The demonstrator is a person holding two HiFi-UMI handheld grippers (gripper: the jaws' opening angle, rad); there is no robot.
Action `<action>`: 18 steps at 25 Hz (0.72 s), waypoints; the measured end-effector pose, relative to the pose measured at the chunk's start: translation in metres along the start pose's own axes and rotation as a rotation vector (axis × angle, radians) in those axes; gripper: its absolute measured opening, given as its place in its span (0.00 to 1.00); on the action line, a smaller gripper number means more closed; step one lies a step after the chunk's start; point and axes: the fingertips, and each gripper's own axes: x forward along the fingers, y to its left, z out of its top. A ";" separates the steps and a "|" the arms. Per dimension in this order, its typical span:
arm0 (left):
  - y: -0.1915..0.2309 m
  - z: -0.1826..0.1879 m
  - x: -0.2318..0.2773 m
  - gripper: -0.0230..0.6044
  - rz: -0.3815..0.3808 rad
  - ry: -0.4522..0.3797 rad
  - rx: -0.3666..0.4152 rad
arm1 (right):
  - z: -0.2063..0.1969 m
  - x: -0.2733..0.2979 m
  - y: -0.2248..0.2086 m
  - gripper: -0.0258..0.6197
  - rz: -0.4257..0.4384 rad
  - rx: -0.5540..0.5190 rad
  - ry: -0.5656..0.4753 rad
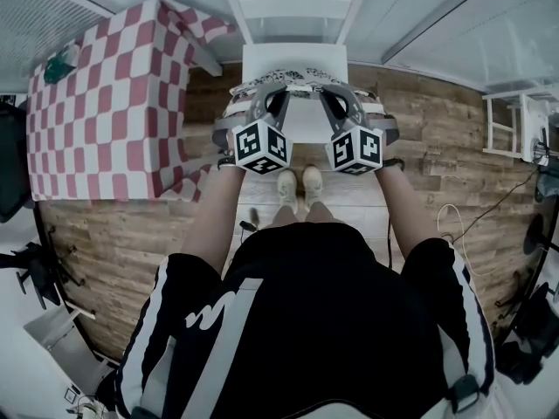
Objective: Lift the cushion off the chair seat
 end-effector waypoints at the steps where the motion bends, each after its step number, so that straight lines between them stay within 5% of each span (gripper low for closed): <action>1: -0.002 0.000 -0.001 0.06 -0.001 -0.001 -0.001 | 0.000 -0.001 0.002 0.05 -0.001 0.000 0.002; 18: -0.035 -0.012 -0.028 0.06 -0.040 -0.045 0.043 | 0.001 -0.018 0.045 0.05 -0.045 0.011 0.035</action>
